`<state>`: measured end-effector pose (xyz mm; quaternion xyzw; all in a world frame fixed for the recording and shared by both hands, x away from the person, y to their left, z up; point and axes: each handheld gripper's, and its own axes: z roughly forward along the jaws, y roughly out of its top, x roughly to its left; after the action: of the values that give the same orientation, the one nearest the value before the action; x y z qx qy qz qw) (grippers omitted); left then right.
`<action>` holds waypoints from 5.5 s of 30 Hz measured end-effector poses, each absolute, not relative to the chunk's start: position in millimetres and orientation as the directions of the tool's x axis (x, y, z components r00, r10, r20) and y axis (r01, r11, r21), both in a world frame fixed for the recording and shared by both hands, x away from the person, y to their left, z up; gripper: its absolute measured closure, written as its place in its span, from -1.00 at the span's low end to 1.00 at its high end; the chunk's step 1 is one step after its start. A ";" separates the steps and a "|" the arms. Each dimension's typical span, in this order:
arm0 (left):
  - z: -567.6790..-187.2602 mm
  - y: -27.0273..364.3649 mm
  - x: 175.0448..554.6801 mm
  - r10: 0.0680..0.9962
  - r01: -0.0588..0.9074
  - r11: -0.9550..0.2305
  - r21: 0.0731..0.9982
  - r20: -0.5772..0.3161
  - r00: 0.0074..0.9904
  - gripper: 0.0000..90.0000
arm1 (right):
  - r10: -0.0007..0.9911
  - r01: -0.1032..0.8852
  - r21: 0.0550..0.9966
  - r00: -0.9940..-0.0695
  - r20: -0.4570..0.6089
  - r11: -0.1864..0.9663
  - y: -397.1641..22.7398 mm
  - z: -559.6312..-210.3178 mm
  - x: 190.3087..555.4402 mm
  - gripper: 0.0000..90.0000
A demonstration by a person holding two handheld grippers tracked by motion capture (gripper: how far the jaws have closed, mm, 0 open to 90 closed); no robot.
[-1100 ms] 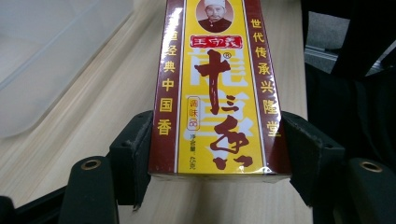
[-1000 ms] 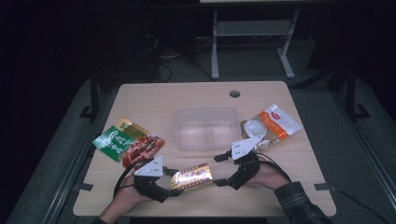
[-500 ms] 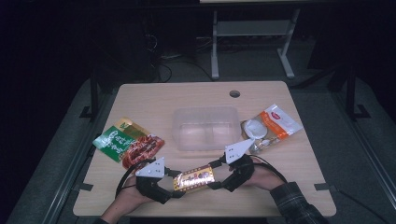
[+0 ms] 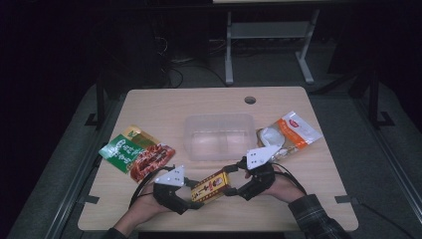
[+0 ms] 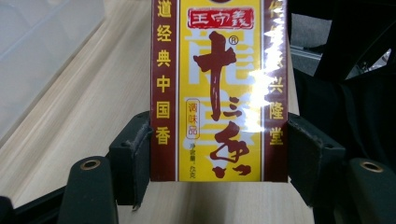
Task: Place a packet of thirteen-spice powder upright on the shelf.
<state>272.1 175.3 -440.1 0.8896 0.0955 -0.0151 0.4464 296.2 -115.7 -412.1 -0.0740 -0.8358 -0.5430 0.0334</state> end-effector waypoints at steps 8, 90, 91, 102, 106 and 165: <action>-445.1 160.5 271.7 0.129 0.169 -0.603 0.780 -0.113 0.985 -0.29 | 0.063 0.140 0.927 -0.990 0.126 0.348 -102.2 -403.1 291.8 -0.36; -455.5 205.5 260.4 0.311 0.255 -0.673 0.694 -0.046 0.949 -0.70 | 0.071 0.070 0.919 -0.996 0.046 0.388 -101.7 -343.2 358.8 -0.32; -455.7 205.7 260.5 0.313 0.256 -0.672 0.695 -0.046 0.949 -0.70 | 0.071 0.070 0.919 -0.996 0.045 0.389 -101.3 -342.3 361.1 -0.32; -455.9 205.8 260.0 0.324 0.276 -0.653 0.705 -0.069 0.944 -0.70 | 0.095 0.055 0.907 -0.995 0.017 0.416 -106.3 -324.8 391.3 -0.31; -456.2 205.9 260.7 0.316 0.270 -0.665 0.697 -0.064 0.946 -0.70 | 0.099 0.057 0.909 -0.995 0.017 0.413 -109.7 -321.8 405.0 -0.31; -459.7 202.8 260.5 0.309 0.289 -0.663 0.690 -0.099 0.946 -0.70 | 0.131 0.105 0.882 -0.990 0.050 0.460 -107.3 -347.8 469.7 -0.32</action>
<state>260.5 202.8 -459.7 0.9118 0.1642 0.0134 0.3761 469.7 -107.3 -347.8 -0.0689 -0.8542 -0.5151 -0.0124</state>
